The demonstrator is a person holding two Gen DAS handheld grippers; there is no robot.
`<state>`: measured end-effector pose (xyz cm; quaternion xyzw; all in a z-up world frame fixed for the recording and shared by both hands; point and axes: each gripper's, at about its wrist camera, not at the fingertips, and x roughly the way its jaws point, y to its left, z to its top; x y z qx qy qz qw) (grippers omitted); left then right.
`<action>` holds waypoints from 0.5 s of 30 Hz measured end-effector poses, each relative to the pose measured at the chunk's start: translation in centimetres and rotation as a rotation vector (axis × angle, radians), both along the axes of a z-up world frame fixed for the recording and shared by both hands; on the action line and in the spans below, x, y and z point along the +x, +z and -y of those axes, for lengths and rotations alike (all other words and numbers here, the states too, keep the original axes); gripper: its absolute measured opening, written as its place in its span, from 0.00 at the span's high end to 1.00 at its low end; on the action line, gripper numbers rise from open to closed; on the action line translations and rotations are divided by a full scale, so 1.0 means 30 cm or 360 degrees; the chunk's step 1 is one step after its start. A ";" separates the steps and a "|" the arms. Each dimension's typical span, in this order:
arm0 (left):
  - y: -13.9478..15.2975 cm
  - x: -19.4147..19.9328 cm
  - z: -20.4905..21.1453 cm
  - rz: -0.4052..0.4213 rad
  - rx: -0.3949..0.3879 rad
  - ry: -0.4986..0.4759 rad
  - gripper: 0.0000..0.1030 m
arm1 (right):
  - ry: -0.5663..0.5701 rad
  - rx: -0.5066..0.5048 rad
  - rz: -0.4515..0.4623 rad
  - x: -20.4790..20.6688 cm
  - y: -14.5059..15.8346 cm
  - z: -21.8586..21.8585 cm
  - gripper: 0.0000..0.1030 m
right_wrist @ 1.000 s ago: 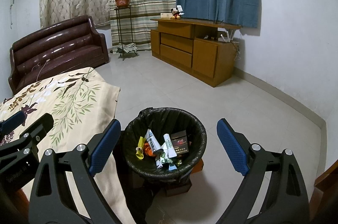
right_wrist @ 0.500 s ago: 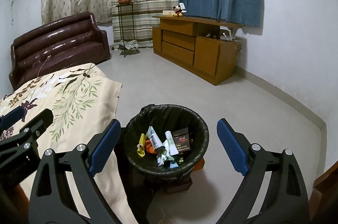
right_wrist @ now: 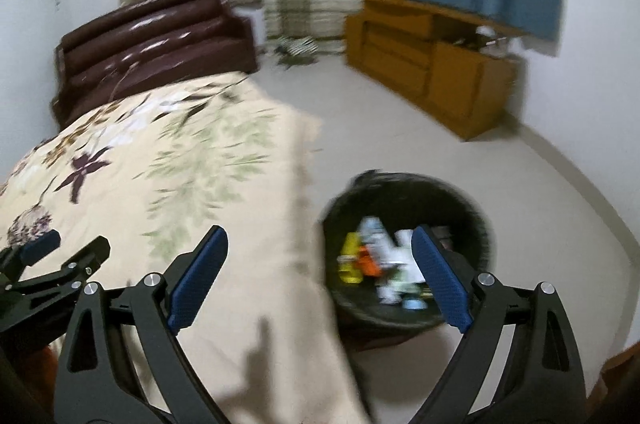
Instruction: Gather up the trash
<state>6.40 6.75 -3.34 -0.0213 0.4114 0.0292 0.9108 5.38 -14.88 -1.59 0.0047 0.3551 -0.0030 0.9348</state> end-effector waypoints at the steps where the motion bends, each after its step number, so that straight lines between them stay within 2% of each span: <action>1: -0.007 0.010 -0.040 -0.0016 0.0004 0.0038 0.19 | 0.0045 0.0022 -0.0032 0.051 -0.007 -0.042 0.12; 9: -0.060 0.107 -0.389 -0.0128 0.0050 0.0307 0.19 | 0.0316 0.0102 -0.0262 0.321 -0.072 -0.411 0.12; 12: -0.067 0.134 -0.468 -0.0158 -0.0003 0.0328 0.17 | 0.0378 0.0102 -0.0331 0.414 -0.092 -0.547 0.12; 15: -0.064 0.152 -0.502 -0.0157 0.0059 0.0322 0.16 | 0.0404 0.0099 -0.0408 0.514 -0.123 -0.680 0.12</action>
